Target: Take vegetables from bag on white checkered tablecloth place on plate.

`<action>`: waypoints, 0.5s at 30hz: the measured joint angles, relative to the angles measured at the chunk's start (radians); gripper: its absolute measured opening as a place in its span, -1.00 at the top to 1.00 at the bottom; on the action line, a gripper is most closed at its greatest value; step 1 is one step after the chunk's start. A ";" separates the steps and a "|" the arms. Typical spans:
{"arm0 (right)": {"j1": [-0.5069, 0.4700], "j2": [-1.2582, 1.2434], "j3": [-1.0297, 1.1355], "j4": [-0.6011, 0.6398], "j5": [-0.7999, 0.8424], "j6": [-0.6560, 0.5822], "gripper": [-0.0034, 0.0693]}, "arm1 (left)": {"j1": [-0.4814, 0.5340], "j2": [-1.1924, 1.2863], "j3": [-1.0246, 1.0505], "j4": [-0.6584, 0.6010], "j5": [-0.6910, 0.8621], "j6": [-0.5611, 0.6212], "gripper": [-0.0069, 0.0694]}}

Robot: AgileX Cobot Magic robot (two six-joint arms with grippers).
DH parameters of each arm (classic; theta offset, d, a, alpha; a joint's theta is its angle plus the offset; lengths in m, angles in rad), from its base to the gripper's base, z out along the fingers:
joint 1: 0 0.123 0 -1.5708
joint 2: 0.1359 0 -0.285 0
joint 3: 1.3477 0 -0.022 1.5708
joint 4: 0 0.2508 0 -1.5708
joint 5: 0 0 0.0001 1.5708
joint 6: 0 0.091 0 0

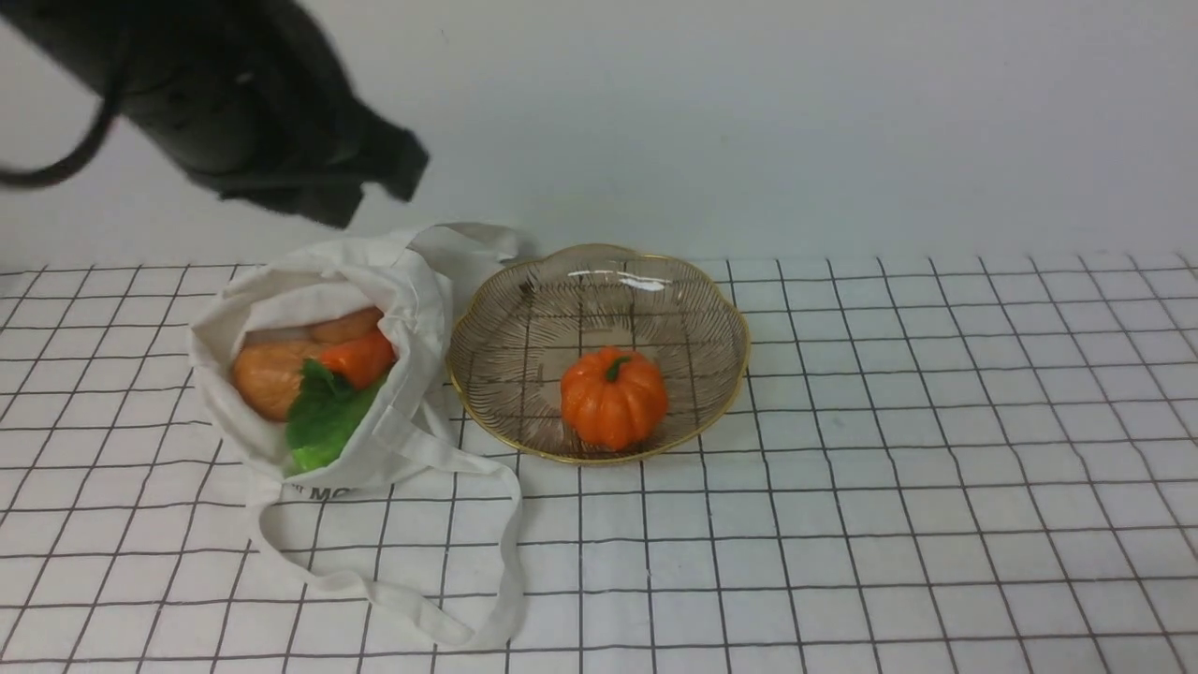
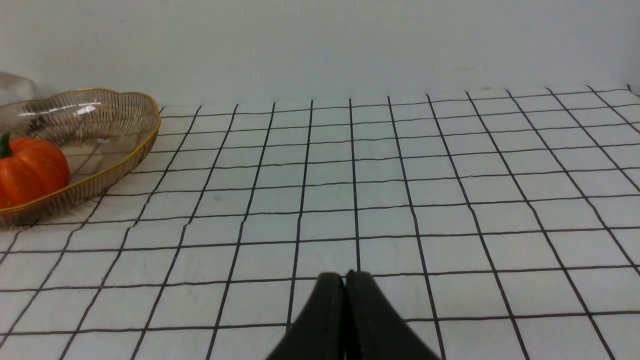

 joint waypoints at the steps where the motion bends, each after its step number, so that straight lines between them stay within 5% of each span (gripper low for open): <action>1: 0.000 0.000 0.000 0.000 0.000 0.000 0.95 | 0.000 -0.060 0.057 -0.006 0.000 0.000 0.83; 6: 0.000 0.000 0.000 0.000 0.000 0.000 0.95 | 0.000 -0.331 0.456 -0.096 -0.224 0.000 0.84; 11: 0.000 0.000 0.000 0.000 0.000 0.000 0.95 | 0.000 -0.559 0.915 -0.265 -0.674 0.000 0.84; 15: 0.000 0.000 0.000 0.000 0.000 0.000 0.95 | 0.000 -0.661 1.111 -0.325 -0.794 -0.001 0.84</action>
